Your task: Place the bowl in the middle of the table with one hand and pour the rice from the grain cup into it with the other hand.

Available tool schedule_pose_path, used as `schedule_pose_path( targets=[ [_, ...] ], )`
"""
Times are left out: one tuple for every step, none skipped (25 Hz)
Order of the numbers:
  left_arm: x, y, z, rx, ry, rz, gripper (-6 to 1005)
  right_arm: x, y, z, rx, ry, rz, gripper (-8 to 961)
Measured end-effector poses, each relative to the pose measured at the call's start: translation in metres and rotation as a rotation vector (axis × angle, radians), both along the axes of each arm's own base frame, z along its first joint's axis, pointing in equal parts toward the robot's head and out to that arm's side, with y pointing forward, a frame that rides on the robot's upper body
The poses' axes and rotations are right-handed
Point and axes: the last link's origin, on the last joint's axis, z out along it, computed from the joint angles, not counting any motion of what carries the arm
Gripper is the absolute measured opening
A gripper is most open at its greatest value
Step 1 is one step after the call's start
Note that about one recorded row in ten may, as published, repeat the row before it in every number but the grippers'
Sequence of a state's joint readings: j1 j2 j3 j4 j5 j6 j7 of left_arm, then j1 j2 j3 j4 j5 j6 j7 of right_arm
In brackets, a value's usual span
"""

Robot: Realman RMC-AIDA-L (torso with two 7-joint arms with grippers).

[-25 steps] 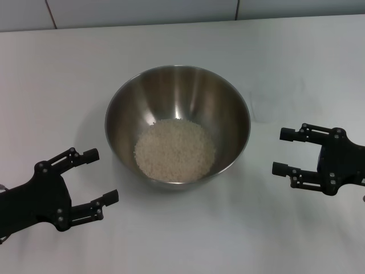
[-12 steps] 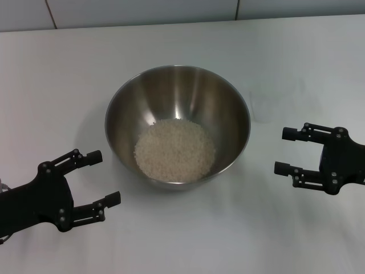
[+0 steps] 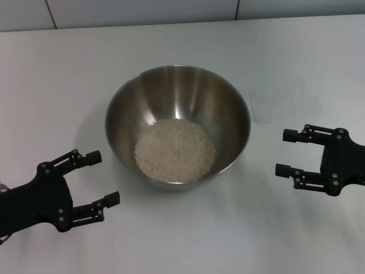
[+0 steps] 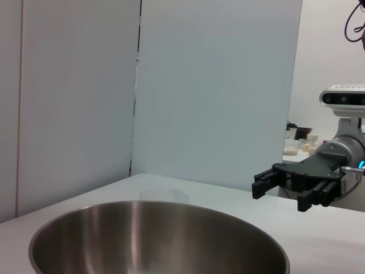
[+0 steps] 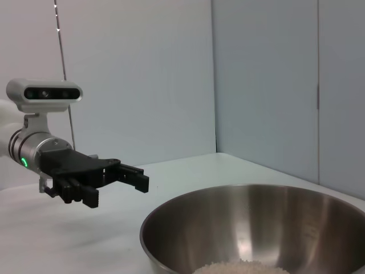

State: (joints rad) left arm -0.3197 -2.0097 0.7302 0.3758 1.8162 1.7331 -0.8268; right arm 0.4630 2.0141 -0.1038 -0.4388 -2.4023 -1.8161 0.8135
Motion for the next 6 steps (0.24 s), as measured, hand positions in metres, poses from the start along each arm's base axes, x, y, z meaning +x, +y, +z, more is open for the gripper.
schedule_pose_path(
  targets=[
    [0.0000,0.0000,0.0000,0.000,0.000,0.000,871,0.0002,0.0000,0.0002,0.000,-0.001,0.000,715],
    [0.0000,0.0000,0.0000,0.000,0.000,0.000,871,0.0004,-0.0001,0.0004,0.000,-0.002,-0.001,715],
    [0.0000,-0.0001,0.0001,0.000,0.000,0.000,871,0.0007,-0.0002,0.0008,0.000,-0.004,-0.003,715],
    [0.0000,-0.0001,0.0001,0.000,0.000,0.000,871,0.0010,-0.0003,0.0010,0.001,-0.005,-0.004,715],
    [0.0000,-0.0001,0.0001,0.000,0.000,0.000,871,0.0012,-0.0006,0.0009,0.001,-0.005,-0.005,715],
    [0.0001,0.0001,0.0001,0.000,0.000,-0.001,871,0.0014,-0.0008,0.0009,0.001,-0.005,-0.006,715]
  ],
)
